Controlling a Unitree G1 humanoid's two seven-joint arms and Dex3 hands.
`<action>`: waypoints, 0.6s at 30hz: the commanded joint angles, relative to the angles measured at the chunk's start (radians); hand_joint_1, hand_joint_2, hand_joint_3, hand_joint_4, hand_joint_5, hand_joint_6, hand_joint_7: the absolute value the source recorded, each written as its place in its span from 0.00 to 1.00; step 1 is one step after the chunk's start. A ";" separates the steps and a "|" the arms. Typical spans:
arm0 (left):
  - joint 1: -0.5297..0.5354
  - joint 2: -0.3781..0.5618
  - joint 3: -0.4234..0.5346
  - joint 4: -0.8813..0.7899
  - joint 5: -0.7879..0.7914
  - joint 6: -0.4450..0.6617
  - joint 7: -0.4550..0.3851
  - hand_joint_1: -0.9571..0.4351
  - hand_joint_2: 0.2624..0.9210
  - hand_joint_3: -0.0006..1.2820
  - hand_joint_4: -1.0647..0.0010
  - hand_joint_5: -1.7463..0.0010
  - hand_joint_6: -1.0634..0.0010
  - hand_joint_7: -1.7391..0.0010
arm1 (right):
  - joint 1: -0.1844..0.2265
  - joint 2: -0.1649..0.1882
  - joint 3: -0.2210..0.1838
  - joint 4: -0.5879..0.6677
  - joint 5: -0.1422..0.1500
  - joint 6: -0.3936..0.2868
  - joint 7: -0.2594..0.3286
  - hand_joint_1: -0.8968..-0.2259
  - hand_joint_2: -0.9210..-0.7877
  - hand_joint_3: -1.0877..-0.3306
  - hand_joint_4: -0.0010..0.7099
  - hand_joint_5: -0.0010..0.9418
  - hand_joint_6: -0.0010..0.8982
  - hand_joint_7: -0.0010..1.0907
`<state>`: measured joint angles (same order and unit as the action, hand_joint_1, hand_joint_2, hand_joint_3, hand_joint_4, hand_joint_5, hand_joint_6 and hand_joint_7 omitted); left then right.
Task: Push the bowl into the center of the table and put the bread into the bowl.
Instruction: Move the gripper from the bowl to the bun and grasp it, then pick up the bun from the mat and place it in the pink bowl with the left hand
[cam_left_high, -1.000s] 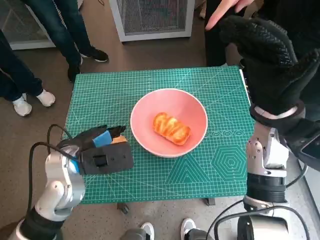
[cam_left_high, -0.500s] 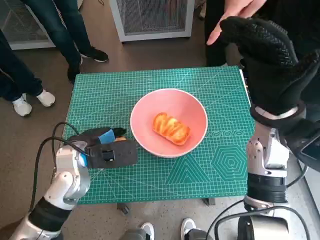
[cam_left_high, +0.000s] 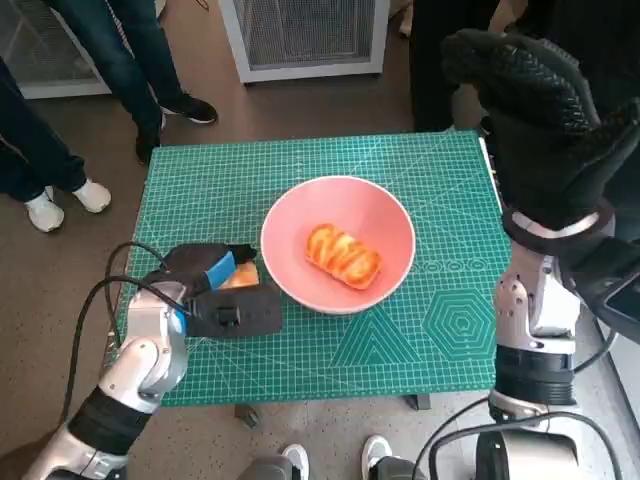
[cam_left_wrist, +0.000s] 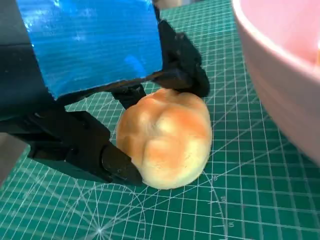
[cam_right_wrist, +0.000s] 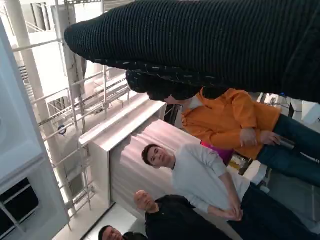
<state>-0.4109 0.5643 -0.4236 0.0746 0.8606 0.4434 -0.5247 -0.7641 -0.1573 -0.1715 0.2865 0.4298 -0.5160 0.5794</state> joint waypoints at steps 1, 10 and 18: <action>0.022 0.012 -0.010 0.017 0.000 -0.016 -0.016 0.70 0.69 0.37 0.49 0.19 0.33 0.39 | 0.018 -0.010 -0.001 0.001 0.006 0.013 0.014 0.35 0.00 0.44 0.44 0.00 0.26 0.36; 0.025 0.008 -0.002 -0.005 0.003 0.008 -0.036 0.69 0.65 0.45 0.60 0.13 0.35 0.32 | 0.023 -0.006 0.002 -0.009 0.004 0.016 0.015 0.35 0.00 0.44 0.44 0.00 0.26 0.36; 0.041 0.035 0.021 -0.053 -0.009 0.009 -0.057 0.69 0.68 0.39 0.51 0.14 0.34 0.40 | 0.026 -0.005 0.003 -0.013 0.005 0.019 0.016 0.35 0.00 0.44 0.44 0.00 0.26 0.36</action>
<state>-0.3999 0.5793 -0.4165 0.0501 0.8587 0.4523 -0.5599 -0.7620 -0.1567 -0.1704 0.2748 0.4307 -0.5102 0.5870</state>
